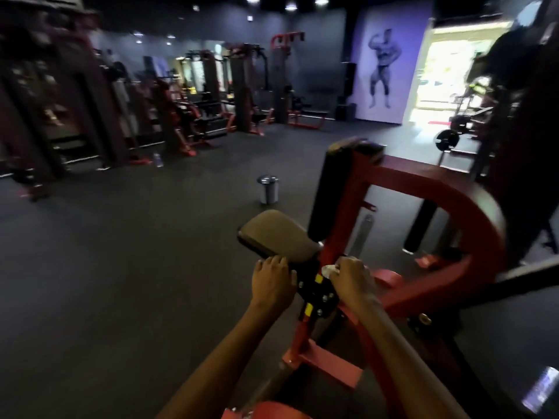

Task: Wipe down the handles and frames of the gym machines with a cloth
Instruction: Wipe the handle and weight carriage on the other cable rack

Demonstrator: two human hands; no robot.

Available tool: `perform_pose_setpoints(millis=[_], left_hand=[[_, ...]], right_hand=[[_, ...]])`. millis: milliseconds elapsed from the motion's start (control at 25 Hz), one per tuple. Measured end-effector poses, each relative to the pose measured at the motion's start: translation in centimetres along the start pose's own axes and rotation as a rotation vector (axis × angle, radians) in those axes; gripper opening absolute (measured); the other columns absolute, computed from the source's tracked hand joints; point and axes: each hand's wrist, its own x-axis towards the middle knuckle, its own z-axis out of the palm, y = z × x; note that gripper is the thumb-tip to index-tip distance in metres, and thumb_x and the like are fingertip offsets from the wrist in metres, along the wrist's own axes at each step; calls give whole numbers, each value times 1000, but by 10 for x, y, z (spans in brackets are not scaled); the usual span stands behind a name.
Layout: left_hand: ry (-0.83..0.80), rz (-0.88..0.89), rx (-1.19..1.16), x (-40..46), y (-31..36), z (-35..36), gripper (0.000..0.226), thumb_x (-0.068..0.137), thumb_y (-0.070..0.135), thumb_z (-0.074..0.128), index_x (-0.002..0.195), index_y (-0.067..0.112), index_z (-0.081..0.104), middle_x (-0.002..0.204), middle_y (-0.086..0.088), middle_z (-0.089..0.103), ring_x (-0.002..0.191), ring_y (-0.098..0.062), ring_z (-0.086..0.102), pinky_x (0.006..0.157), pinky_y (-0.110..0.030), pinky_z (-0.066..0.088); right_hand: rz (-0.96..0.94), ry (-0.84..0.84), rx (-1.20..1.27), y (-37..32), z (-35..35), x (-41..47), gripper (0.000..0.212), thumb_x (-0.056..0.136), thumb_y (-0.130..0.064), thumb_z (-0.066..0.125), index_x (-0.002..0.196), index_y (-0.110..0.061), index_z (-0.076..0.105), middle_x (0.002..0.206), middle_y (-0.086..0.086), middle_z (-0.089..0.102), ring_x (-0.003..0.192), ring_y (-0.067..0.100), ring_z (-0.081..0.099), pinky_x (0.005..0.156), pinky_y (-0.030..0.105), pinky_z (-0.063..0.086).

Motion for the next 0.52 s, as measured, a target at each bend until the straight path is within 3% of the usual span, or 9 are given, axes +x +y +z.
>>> perform_pose_setpoints(millis=[200,520], left_hand=[[39,-208,13,8,-123,-24,41,99,33,39,133,14,52,133,-3,56,121,-18,52,105,-33,34],[30,-365,114,44,-357,-93,36,99,31,36,125,13,55,127,-5,59,112,-21,56,99,-33,38]], right_hand=[[-215,-115,-65,-109,85,34,26,90,-30,57,100,-7,66,107,13,66,101,29,61,80,32,45],[-418,-218,-32,-343,202,72,26,92,-28,53,96,-4,64,103,12,64,97,29,61,73,30,41]])
